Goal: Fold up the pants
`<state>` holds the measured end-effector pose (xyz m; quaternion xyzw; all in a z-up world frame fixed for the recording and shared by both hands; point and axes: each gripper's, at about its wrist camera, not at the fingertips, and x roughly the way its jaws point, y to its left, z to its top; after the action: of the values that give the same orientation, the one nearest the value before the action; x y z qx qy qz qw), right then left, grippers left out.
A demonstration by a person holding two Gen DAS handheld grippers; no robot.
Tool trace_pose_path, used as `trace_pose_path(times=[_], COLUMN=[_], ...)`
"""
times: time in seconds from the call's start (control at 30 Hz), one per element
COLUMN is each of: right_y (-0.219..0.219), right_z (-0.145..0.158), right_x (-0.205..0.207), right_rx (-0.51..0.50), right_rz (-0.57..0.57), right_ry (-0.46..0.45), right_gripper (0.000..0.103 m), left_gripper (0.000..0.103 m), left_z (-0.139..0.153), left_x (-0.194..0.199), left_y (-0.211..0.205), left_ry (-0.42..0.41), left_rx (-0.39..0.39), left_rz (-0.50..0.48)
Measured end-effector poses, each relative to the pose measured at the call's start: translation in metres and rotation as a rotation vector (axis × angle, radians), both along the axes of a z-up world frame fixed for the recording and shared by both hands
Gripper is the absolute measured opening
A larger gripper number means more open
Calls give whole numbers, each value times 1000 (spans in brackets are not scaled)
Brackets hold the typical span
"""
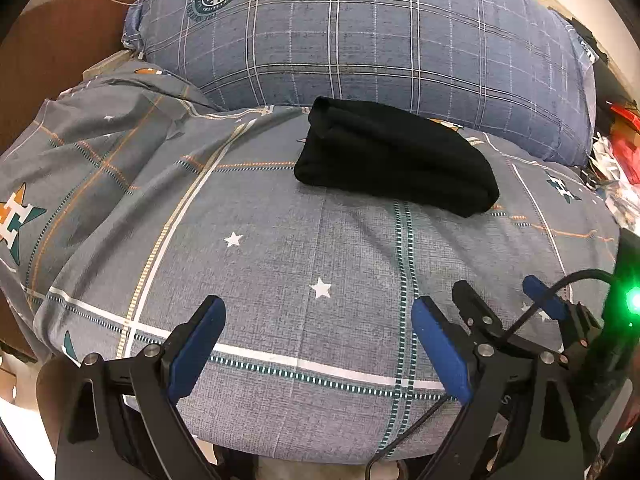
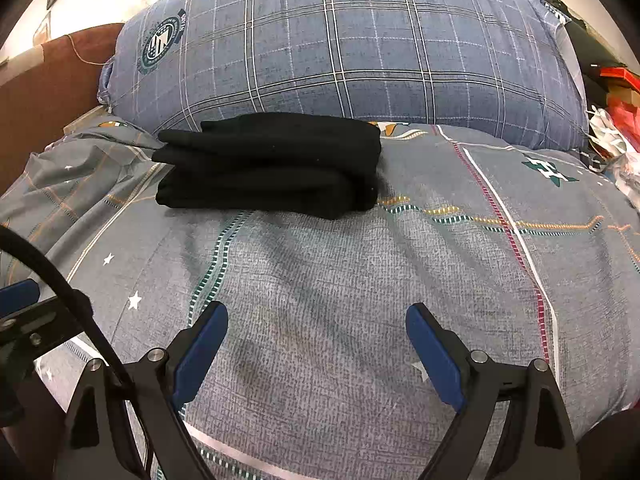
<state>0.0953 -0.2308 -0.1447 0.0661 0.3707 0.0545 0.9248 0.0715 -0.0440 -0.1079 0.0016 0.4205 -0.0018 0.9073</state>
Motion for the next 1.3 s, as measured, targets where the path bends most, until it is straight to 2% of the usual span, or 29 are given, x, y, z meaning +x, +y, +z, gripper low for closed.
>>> trace_pose_path(times=[0.17, 0.37, 0.53, 0.63, 0.7, 0.77, 0.83, 0.93, 1.03, 1.17, 1.3], right_y=[0, 2, -8, -10, -9, -5, -2, 10, 21, 31, 32], right_z=[1, 2, 27, 50, 66, 82, 94, 110, 111, 93, 79], right_x=[-1, -5, -20, -36, -48, -61, -71, -83, -89, -86, -84], right_rx=[-16, -65, -16, 21, 32, 34, 31, 0, -18, -6, 4], right_rz=[-7, -20, -61, -76, -72, -68, -62, -41, -17, 3, 7], right_ry=[-17, -42, -64, -99, -125, -161, -191, -235, -233, -140, -92], right_gripper=[94, 94, 94, 95, 95, 95, 96, 99, 102, 102, 102], left_gripper=[94, 94, 94, 94, 94, 103, 103, 103, 103, 103, 103], left_z=[6, 32, 58, 76, 93, 108, 123, 136, 136, 123, 111], left_x=[-3, -15, -32, -47, -65, -80, -97, -112, -110, -102, -94], left_y=[0, 6, 10, 11, 11, 11, 12, 15, 16, 13, 10], left_ry=[-16, -87, -173, -260, -358, -436, -513, -570, -533, -463, -384], left_rx=[5, -16, -16, 5, 39, 57, 65, 61, 29, 39, 23], left_rz=[2, 18, 19, 39, 64, 73, 79, 79, 36, 18, 7])
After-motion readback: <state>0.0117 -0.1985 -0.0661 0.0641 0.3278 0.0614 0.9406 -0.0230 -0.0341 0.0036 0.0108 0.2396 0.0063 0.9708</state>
